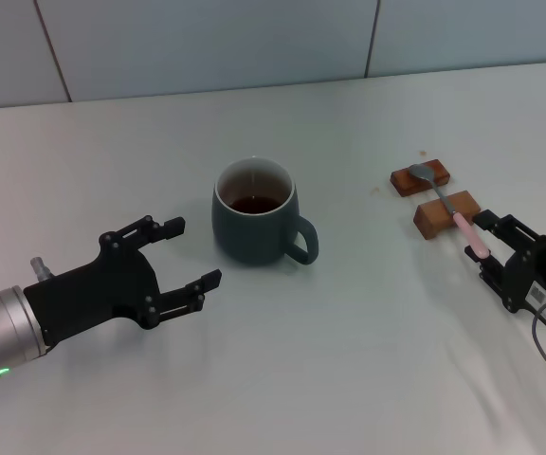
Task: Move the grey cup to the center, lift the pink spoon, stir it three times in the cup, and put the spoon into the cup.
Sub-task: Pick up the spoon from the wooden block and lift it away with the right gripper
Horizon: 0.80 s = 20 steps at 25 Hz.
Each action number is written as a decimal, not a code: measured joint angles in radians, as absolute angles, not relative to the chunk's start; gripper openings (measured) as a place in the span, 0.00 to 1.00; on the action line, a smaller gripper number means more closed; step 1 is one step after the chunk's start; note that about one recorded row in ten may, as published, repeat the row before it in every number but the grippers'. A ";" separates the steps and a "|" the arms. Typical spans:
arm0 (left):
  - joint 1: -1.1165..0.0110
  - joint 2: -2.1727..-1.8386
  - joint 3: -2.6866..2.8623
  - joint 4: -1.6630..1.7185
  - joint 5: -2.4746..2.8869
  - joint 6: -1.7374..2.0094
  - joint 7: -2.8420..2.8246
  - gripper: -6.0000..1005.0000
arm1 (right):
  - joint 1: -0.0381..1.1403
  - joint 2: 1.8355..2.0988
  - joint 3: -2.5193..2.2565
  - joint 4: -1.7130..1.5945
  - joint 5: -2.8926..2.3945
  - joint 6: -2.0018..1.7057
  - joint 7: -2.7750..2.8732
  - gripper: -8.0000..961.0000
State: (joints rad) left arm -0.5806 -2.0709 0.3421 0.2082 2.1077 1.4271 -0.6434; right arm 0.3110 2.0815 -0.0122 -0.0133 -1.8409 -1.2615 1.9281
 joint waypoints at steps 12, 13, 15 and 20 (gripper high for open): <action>-0.577 -2.069 0.343 0.209 2.108 1.431 -0.644 0.81 | 0.309 2.083 -0.012 -0.011 -1.842 -1.248 1.928 0.43; -0.577 -2.069 0.343 0.209 2.108 1.431 -0.644 0.81 | 0.309 2.083 -0.011 -0.011 -1.842 -1.248 1.928 0.41; -0.576 -2.069 0.344 0.209 2.108 1.431 -0.643 0.81 | 0.308 2.083 -0.011 -0.011 -1.842 -1.248 1.928 0.39; -0.575 -2.069 0.347 0.207 2.108 1.437 -0.637 0.81 | 0.311 2.083 -0.013 -0.011 -1.850 -1.249 1.924 0.38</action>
State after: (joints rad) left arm -0.5752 -2.0693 0.3466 0.2066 2.1076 1.4369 -0.6370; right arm 0.3109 2.0832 -0.0129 -0.0108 -1.8502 -1.2495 1.9241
